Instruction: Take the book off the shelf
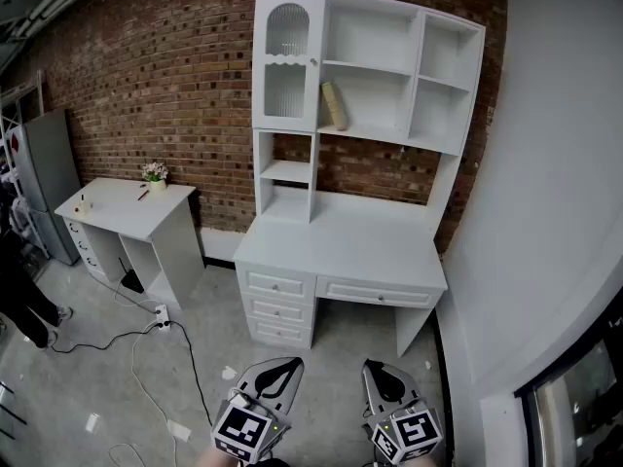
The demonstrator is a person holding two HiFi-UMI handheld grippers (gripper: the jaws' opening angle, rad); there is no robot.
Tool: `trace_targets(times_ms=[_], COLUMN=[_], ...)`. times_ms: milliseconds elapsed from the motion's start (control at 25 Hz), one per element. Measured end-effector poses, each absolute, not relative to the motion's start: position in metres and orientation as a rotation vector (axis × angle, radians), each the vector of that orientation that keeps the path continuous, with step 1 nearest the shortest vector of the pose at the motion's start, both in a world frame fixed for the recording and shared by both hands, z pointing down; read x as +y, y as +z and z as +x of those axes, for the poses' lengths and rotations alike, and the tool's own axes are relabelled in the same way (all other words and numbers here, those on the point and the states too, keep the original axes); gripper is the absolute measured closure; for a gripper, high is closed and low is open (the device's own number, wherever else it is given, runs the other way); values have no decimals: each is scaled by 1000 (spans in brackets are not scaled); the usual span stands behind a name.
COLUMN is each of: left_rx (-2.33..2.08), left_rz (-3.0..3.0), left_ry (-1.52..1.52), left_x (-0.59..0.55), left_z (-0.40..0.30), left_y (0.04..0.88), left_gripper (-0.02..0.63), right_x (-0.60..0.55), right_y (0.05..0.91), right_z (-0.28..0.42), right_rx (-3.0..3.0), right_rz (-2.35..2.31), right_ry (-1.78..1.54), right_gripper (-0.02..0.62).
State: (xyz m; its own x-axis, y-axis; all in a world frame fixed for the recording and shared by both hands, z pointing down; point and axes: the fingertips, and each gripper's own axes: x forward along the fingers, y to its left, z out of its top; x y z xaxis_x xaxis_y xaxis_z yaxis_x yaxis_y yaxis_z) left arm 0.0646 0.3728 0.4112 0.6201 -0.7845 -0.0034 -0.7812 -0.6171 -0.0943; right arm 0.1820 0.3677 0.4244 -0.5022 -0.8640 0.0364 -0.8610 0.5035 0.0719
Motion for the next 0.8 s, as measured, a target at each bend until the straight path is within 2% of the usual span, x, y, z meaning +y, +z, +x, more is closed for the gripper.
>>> trace_targets(times_ms=[800], left_rx=[1346], left_rz=[-2767], left_ry=[-130], left_x=[358], left_z=[80], left_y=[434], left_gripper=[597], right_x=[349], right_y=[457], right_z=[199], right_rx=[-2611], right_rz=[1529], right_ry=[-8], right_gripper=[589])
